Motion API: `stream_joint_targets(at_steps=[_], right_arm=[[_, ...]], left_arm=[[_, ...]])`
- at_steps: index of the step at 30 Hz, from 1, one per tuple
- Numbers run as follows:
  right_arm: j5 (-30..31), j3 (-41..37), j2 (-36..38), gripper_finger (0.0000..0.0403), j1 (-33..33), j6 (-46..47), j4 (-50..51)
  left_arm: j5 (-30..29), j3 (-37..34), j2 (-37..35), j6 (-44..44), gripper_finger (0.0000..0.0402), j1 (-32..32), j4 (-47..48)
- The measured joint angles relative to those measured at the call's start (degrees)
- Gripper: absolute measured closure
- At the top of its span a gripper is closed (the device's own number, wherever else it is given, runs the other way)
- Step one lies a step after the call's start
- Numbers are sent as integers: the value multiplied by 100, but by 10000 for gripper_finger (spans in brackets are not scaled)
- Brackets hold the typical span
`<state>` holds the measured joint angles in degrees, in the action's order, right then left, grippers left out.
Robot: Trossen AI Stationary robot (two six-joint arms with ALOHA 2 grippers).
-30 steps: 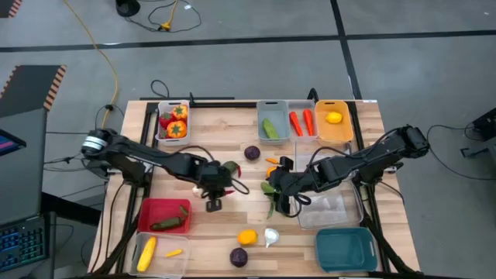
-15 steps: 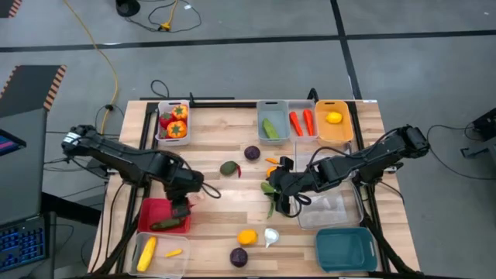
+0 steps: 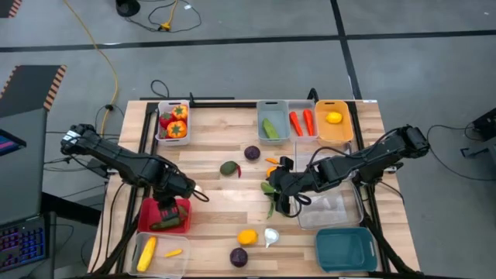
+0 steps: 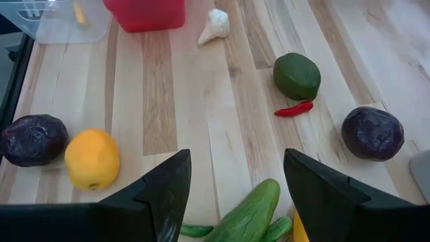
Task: Sort produce into baskets
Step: Put the bottom red pepper into the red bin, then put the cucumber into the gray bin
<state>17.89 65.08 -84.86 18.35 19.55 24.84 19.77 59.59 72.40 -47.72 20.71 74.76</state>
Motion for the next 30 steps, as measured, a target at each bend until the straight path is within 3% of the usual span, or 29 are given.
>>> stream_joint_targets(at_steps=[7, 15, 30], right_arm=[[-2, 0, 0, 137, 0, -4, 0], [0, 0, 0, 134, -13, -4, 0], [2, 0, 0, 116, 2, 6, -8]], left_arm=[[-492, 0, 0, 46, 254, 2, -2], [-531, 0, 0, 48, 191, 0, -4], [-566, 0, 0, 50, 171, 0, -129]])
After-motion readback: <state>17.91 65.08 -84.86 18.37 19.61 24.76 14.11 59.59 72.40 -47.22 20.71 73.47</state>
